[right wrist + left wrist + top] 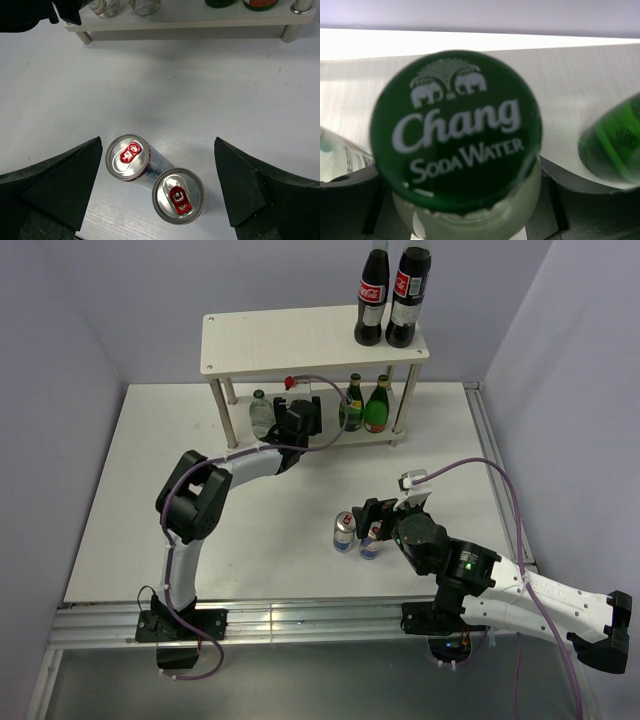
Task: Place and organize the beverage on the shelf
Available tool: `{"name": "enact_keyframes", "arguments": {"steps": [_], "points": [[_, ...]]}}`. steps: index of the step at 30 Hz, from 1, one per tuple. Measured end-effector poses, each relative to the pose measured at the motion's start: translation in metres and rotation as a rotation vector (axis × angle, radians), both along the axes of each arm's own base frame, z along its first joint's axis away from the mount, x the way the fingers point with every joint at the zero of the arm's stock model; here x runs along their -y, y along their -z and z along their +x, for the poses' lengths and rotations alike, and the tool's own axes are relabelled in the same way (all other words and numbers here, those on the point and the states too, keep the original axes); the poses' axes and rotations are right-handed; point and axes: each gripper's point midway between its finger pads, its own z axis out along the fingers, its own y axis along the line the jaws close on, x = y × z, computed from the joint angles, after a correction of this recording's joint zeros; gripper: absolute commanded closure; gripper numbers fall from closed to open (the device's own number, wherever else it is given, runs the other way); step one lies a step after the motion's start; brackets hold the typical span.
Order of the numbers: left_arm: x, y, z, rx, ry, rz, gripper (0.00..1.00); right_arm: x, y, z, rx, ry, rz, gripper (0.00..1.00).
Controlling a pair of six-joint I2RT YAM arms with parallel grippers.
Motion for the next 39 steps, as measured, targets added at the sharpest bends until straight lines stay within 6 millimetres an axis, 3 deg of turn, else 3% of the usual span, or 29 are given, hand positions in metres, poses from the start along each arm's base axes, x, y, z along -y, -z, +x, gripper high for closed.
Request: {"name": "enact_keyframes", "arguments": {"steps": [3,4,7,10,11,12,16,22,29,34,39], "points": [[-0.002,0.0,0.006,0.002,-0.01,-0.001,0.86,0.0,0.0,0.0,0.0,0.0,0.0,0.0],[-0.003,0.0,0.006,-0.001,-0.012,0.002,0.7,0.0,0.0,0.0,0.0,0.0,0.0,0.0],[-0.005,0.0,0.007,-0.004,-0.02,0.005,0.41,0.0,0.0,0.0,0.0,0.0,0.001,0.0],[-0.007,0.0,0.007,-0.006,-0.024,0.008,0.2,0.0,0.0,0.0,0.001,0.0,0.002,0.0],[-0.007,0.001,0.008,-0.008,-0.025,0.01,0.04,0.0,-0.001,0.0,0.001,0.0,0.003,0.0],[-0.006,-0.002,0.009,-0.001,-0.028,0.005,0.01,0.001,-0.001,0.0,0.003,0.0,0.005,0.0],[-0.002,-0.014,0.014,0.03,-0.03,-0.028,0.01,0.001,-0.002,0.0,0.005,0.0,0.009,0.0],[0.0,-0.012,0.01,0.025,-0.024,-0.025,0.01,0.001,-0.003,-0.001,0.007,0.001,0.013,0.0],[0.008,-0.014,-0.031,0.007,0.005,-0.002,0.01,0.003,-0.005,0.0,0.013,0.008,0.019,0.0],[0.008,-0.044,-0.076,0.025,0.044,-0.025,0.01,0.006,-0.005,0.001,0.018,0.022,0.018,0.0],[-0.002,-0.103,-0.121,0.092,0.076,-0.091,0.01,0.009,-0.002,0.002,0.02,0.042,0.006,0.0]]}}
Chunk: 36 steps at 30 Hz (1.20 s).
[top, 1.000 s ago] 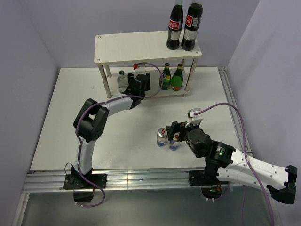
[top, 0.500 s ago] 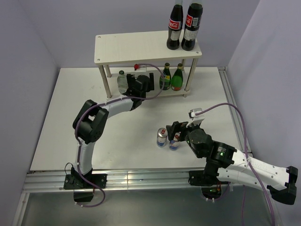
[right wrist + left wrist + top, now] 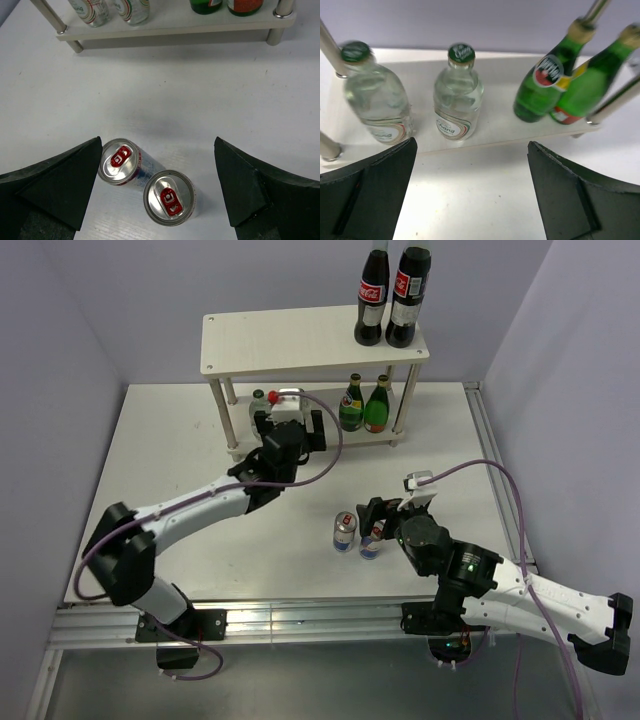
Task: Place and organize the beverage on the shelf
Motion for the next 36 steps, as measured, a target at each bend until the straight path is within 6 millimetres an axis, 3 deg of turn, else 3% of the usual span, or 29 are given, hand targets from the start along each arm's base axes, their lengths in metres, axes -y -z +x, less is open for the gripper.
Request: {"name": "enact_keyframes", "arguments": {"steps": [4,6,8,11,15,17,20,27,33,36], "points": [[-0.011,-0.038,-0.031,0.04,0.019,-0.058,0.01,0.002,0.001,0.002,0.001,0.016,-0.01,0.0],[-0.015,-0.041,-0.049,0.035,0.05,-0.078,0.01,0.003,0.002,0.002,0.0,0.02,-0.011,0.0],[-0.017,-0.031,-0.068,0.015,0.085,-0.086,0.01,0.004,0.003,0.002,-0.005,0.027,-0.008,0.0],[-0.006,0.011,-0.112,-0.051,0.19,-0.078,0.01,0.007,0.006,-0.001,-0.024,0.035,0.001,0.0],[0.013,0.09,-0.177,-0.158,0.365,-0.012,0.01,0.013,0.01,-0.007,-0.057,0.044,0.031,0.0],[0.013,0.128,-0.208,-0.211,0.441,0.032,0.01,0.016,0.012,-0.011,-0.075,0.047,0.043,0.0],[0.016,0.154,-0.24,-0.244,0.518,0.045,0.01,0.021,0.014,-0.016,-0.089,0.05,0.062,0.0],[0.048,0.159,-0.255,-0.231,0.584,-0.03,0.01,0.025,0.017,-0.02,-0.114,0.061,0.085,0.0],[0.075,0.173,-0.244,-0.219,0.553,-0.018,0.01,0.021,0.021,-0.02,-0.14,0.087,0.164,0.0],[0.087,0.173,-0.236,-0.194,0.521,-0.021,0.01,0.022,0.039,-0.024,-0.158,0.094,0.203,0.0]]}}
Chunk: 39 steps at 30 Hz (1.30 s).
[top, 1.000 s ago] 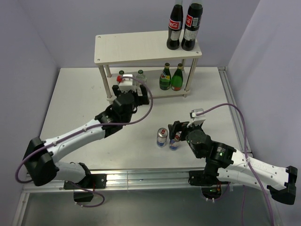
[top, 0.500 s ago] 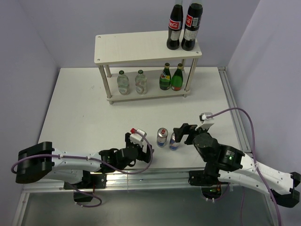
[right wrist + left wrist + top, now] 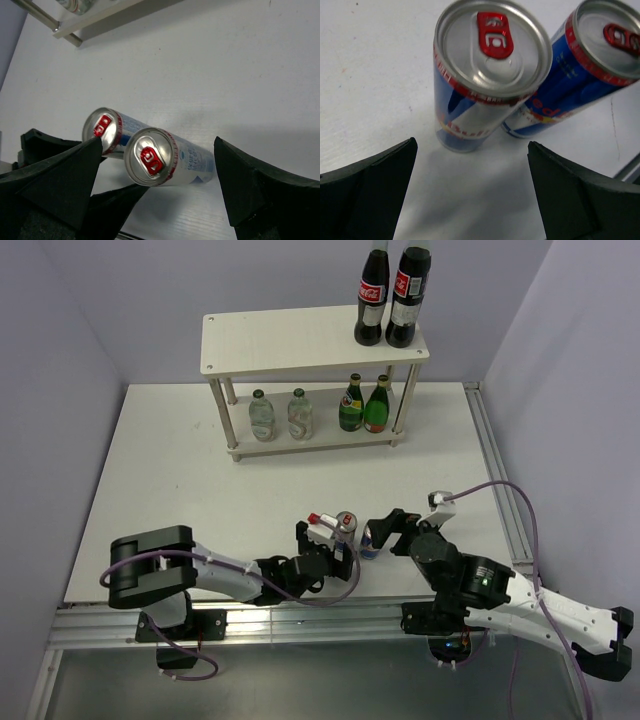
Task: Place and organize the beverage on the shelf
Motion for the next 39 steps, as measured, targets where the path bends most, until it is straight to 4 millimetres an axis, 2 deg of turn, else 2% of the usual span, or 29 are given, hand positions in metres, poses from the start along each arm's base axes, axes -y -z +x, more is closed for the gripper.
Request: {"name": "enact_keyframes", "arguments": {"steps": [3,8,9,11,12,17,18,20,21,22,24,33,39], "points": [[0.008,-0.001,0.009,0.021,-0.028,-0.011,0.01,0.002,0.016,-0.002,-0.021,0.008,0.004,0.0],[0.01,-0.001,0.034,0.042,-0.085,-0.037,0.01,0.001,0.018,-0.003,-0.035,0.024,0.026,0.01],[0.01,0.0,0.039,0.044,-0.096,-0.04,0.05,0.0,0.018,-0.003,-0.036,0.025,0.031,0.01],[0.011,0.003,0.05,0.047,-0.114,-0.042,0.16,-0.002,0.017,-0.004,-0.035,0.025,0.045,0.01],[0.011,0.003,0.056,0.05,-0.122,-0.043,0.29,-0.004,0.018,-0.004,-0.033,0.022,0.052,0.01],[0.012,0.002,0.081,0.067,-0.147,-0.057,0.55,-0.014,0.031,-0.008,-0.047,-0.001,0.008,0.01],[0.011,0.002,0.085,0.067,-0.153,-0.059,0.68,-0.016,0.036,-0.009,-0.054,-0.004,-0.019,0.0],[0.008,0.001,0.093,0.066,-0.161,-0.065,0.81,-0.018,0.044,-0.012,-0.063,-0.001,-0.07,0.0],[0.007,0.001,0.095,0.065,-0.163,-0.067,0.92,-0.019,0.047,-0.013,-0.065,-0.001,-0.09,0.0],[0.006,0.001,0.098,0.064,-0.167,-0.07,0.95,-0.021,0.051,-0.015,-0.068,-0.001,-0.118,0.0],[0.002,0.001,0.103,0.063,-0.175,-0.074,1.0,-0.023,0.053,-0.017,-0.065,0.004,-0.143,0.0],[-0.035,0.002,0.113,0.06,-0.225,-0.087,1.0,-0.019,0.062,-0.012,-0.029,0.09,-0.2,0.0],[-0.044,0.002,0.111,0.058,-0.231,-0.085,1.0,-0.021,0.07,-0.005,0.001,0.144,-0.235,0.0]]}}
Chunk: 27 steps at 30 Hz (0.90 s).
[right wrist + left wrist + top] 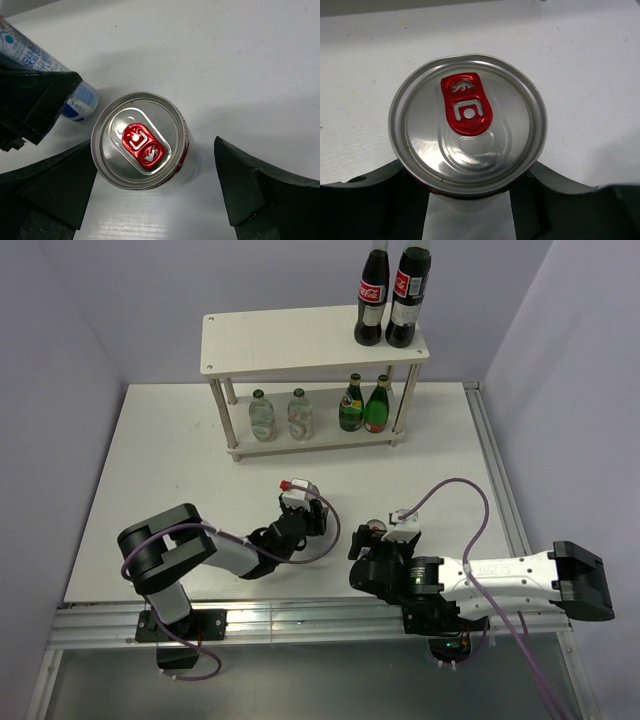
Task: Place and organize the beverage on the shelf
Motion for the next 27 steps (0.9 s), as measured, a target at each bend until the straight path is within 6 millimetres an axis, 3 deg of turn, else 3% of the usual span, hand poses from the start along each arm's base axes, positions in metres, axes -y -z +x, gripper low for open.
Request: {"name": "enact_keyframes", "arguments": {"steps": [3,6,7,8,9,12,17,20,24,27], "points": [[-0.003,0.0,-0.002,-0.002,-0.001,0.0,1.0,-0.002,0.006,0.004,0.017,0.022,-0.025,0.05],[-0.007,0.001,-0.004,-0.006,-0.003,-0.004,1.0,-0.002,0.012,0.006,0.03,0.044,-0.049,0.31],[-0.008,0.0,-0.005,-0.007,-0.003,-0.004,1.0,-0.002,0.013,0.007,0.035,0.053,-0.048,0.48],[-0.01,0.001,-0.006,-0.009,-0.004,-0.005,1.0,0.001,0.013,0.009,0.052,0.068,-0.058,0.55],[-0.011,0.001,-0.006,-0.012,-0.005,-0.005,1.0,0.002,0.013,0.01,0.063,0.078,-0.059,0.7],[-0.013,0.001,-0.007,-0.017,-0.008,0.004,1.0,0.003,0.012,0.013,0.086,0.103,-0.053,0.96],[-0.024,-0.001,-0.011,-0.042,-0.021,0.062,1.0,0.002,0.012,0.014,0.091,0.126,-0.067,1.0],[-0.029,-0.015,-0.01,-0.048,-0.033,0.115,1.0,0.004,0.011,0.013,0.084,0.133,-0.07,1.0],[-0.021,-0.078,0.004,-0.007,-0.044,0.124,1.0,0.006,0.011,0.012,0.076,0.129,-0.073,1.0],[-0.015,-0.159,0.023,0.065,-0.062,0.07,1.0,0.005,0.008,0.011,0.065,0.115,-0.062,1.0]]}}
